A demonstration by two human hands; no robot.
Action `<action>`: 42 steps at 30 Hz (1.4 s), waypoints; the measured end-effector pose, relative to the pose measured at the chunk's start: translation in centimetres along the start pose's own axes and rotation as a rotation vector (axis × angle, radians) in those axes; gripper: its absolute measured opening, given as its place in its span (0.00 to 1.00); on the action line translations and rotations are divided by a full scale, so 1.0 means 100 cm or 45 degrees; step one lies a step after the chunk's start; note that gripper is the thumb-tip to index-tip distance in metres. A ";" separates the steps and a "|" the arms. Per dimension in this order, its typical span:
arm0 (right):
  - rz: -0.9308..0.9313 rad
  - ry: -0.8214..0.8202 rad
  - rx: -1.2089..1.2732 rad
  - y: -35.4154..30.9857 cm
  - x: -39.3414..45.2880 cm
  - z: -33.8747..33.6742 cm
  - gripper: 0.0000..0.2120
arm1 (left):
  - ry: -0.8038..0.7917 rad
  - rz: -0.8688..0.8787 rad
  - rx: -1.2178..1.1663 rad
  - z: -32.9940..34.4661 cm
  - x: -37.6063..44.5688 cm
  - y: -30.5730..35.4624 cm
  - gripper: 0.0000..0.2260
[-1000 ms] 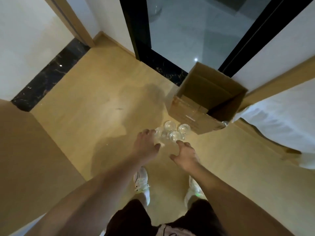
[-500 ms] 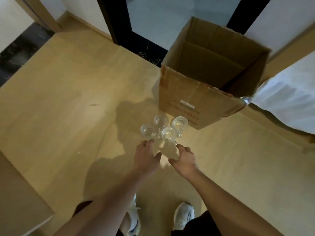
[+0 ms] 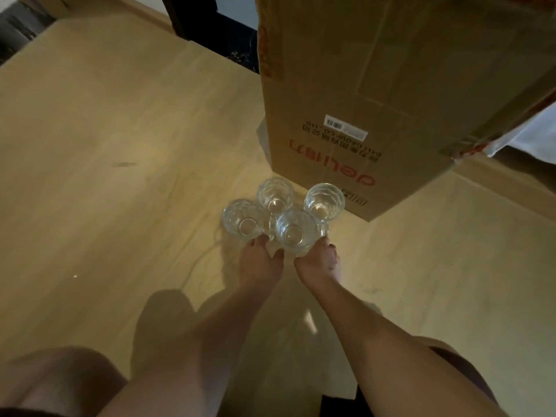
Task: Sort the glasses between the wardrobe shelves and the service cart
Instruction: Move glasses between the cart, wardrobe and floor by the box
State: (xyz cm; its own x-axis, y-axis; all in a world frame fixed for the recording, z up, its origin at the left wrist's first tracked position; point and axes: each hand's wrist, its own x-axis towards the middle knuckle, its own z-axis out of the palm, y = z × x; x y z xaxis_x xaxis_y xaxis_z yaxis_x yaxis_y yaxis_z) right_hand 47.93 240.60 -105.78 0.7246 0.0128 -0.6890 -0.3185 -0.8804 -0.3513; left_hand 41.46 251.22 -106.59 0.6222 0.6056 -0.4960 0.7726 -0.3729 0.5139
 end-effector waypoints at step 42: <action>0.385 -0.138 0.894 0.010 0.017 0.049 0.13 | 0.022 -0.690 -1.456 0.005 0.025 -0.032 0.05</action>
State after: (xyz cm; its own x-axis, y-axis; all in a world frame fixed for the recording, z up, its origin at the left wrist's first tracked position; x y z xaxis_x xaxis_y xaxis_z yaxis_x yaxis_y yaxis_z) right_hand 45.91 242.05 -110.41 0.4917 -0.1021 -0.8648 -0.8326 -0.3461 -0.4325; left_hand 40.60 253.57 -109.79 0.2527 0.5025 -0.8268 0.3718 0.7385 0.5625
